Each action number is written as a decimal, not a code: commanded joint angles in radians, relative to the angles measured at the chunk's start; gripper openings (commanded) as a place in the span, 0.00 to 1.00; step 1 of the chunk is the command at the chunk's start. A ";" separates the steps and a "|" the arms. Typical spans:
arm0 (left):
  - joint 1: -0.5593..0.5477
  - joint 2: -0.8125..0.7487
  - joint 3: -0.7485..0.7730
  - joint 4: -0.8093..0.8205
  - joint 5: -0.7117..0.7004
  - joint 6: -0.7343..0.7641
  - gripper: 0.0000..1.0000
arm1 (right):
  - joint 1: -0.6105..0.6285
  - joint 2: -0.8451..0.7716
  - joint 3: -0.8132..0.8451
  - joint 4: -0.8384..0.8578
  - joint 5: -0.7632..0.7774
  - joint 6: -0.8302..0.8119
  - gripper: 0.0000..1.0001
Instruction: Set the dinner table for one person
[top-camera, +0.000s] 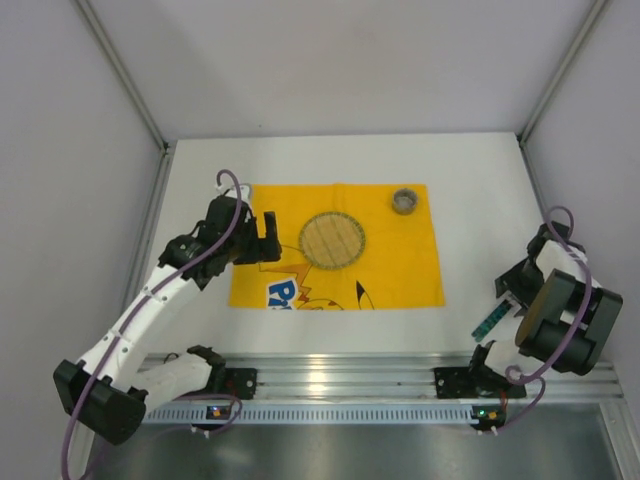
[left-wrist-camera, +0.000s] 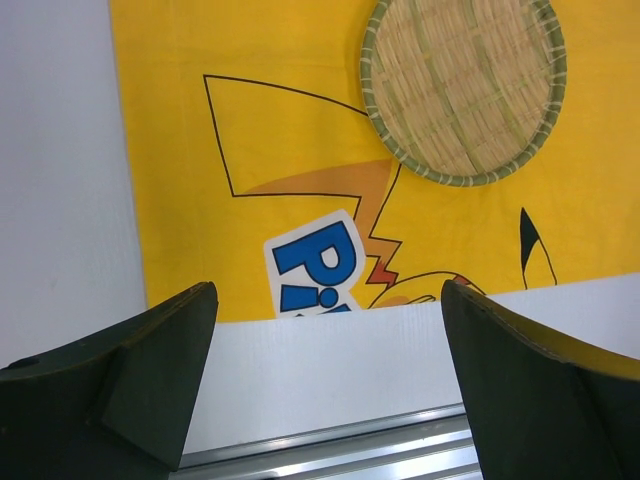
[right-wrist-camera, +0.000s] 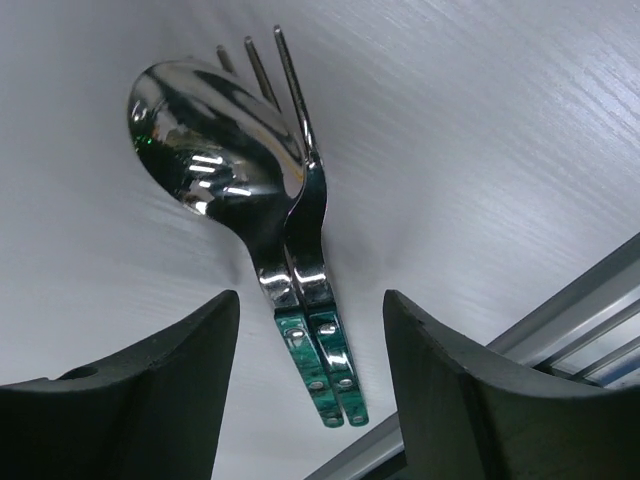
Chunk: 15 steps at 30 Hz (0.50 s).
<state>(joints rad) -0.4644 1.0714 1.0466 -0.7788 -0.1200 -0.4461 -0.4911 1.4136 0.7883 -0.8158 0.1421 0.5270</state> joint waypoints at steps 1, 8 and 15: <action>0.006 -0.080 -0.028 0.007 -0.009 -0.026 0.99 | -0.024 0.045 0.022 0.061 0.044 -0.001 0.59; 0.006 -0.139 -0.071 -0.031 -0.033 -0.046 0.99 | -0.020 0.154 0.032 0.124 -0.009 0.011 0.32; 0.006 -0.159 -0.100 -0.033 -0.038 -0.069 0.99 | 0.158 0.277 0.164 0.130 -0.024 0.018 0.00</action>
<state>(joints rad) -0.4644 0.9337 0.9565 -0.8093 -0.1467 -0.4934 -0.4328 1.6108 0.9150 -0.8291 0.1310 0.5228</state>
